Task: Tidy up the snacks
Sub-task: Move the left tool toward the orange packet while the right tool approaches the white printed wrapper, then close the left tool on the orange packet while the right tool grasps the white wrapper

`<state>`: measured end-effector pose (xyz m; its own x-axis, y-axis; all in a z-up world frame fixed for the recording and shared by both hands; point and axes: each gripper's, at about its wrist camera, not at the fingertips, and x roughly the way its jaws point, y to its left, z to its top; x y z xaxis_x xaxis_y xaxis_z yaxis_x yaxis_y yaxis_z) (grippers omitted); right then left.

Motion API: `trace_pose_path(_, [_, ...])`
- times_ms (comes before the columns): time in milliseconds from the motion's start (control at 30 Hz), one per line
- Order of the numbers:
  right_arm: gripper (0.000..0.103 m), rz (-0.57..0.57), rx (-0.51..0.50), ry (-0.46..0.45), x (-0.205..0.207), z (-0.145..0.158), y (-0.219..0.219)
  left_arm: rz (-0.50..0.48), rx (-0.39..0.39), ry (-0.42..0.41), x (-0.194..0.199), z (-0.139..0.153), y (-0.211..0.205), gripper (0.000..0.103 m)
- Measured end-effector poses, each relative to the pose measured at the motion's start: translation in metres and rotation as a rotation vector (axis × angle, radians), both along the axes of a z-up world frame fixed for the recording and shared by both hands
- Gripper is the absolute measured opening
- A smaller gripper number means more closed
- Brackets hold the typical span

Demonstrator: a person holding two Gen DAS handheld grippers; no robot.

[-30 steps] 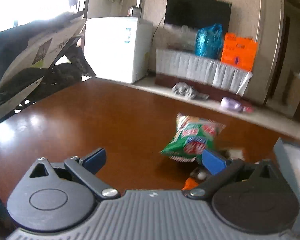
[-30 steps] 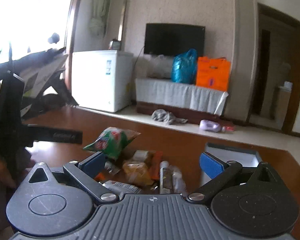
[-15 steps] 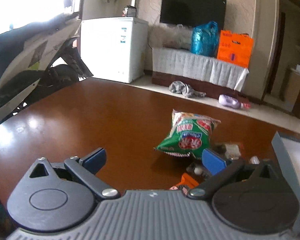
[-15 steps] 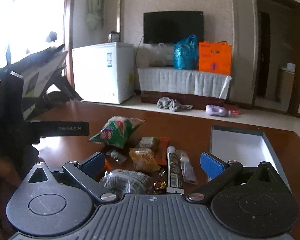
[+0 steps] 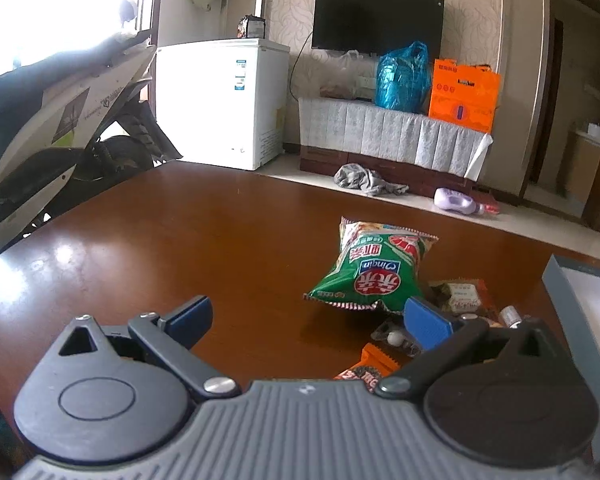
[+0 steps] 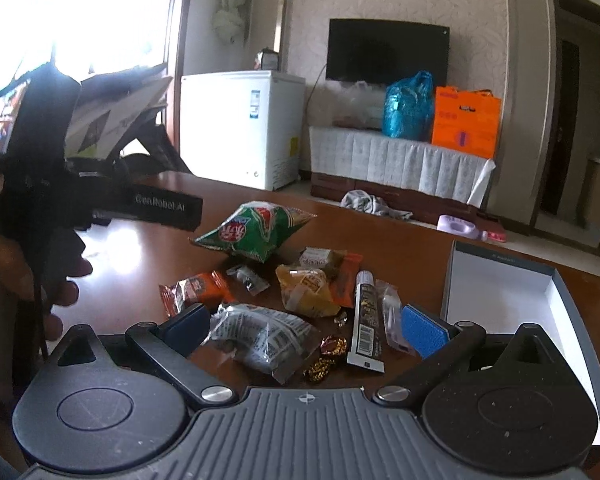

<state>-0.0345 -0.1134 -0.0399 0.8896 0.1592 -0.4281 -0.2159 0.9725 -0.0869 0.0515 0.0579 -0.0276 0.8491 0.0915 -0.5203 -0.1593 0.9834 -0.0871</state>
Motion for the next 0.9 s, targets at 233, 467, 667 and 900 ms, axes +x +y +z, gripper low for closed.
trace_pose_path(233, [0.103, -0.005, 0.011, 0.023, 0.005, -0.014, -0.014, -0.066, -0.025, 0.003, -0.004, -0.004, 0.002, 0.103])
trace_pose_path(467, [0.098, 0.005, 0.03, 0.034, 0.013, -0.022, -0.019, -0.205, 0.052, 0.001, -0.01, -0.013, -0.013, 0.103])
trace_pose_path(667, [0.092, 0.054, 0.001, 0.044, 0.019, -0.026, -0.001, -0.169, 0.087, 0.06, 0.0, -0.028, -0.008, 0.103])
trace_pose_path(900, [0.092, 0.095, -0.041, 0.054, 0.03, -0.032, 0.019, -0.168, 0.035, 0.116, 0.014, -0.052, 0.01, 0.1])
